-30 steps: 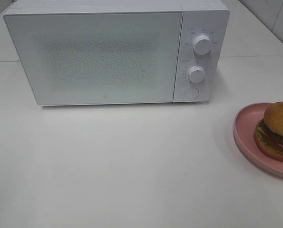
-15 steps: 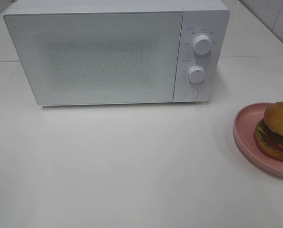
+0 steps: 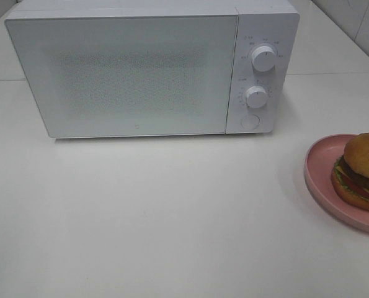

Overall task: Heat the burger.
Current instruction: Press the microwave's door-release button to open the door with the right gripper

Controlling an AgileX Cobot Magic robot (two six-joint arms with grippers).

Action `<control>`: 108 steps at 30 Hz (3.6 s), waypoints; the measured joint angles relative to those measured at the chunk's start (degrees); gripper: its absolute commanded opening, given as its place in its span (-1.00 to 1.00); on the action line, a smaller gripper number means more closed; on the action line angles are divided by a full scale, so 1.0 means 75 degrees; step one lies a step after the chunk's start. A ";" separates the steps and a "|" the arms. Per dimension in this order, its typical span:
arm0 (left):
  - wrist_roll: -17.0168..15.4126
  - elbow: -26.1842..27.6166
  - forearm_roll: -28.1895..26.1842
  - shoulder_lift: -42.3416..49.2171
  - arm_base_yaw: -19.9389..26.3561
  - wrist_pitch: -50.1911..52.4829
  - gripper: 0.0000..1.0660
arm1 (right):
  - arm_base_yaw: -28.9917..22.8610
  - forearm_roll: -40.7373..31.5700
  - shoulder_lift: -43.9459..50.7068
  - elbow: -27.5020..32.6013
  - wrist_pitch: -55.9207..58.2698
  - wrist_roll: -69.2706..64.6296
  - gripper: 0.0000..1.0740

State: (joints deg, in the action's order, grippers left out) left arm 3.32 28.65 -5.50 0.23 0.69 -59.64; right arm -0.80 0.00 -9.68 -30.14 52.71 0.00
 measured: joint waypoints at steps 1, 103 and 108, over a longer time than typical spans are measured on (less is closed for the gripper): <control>0.0000 0.0000 0.0000 0.0000 0.0000 0.0000 -1.00 | 0.0000 0.0000 -0.0466 0.0000 -0.0336 0.0000 0.16; 0.0000 0.0000 0.0000 0.0000 0.0000 0.0000 -1.00 | -0.3132 -0.0191 -1.1940 -0.0038 -1.1994 -0.0336 -1.00; 0.0000 0.0000 0.0000 0.0000 0.0000 0.0000 -1.00 | -0.3132 -0.0191 -1.1940 -0.0038 -1.2636 -0.0474 -0.98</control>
State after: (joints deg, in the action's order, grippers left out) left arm 3.32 28.65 -5.50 0.23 0.69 -59.64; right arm -24.29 -1.43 -99.24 -30.42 -42.06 -3.55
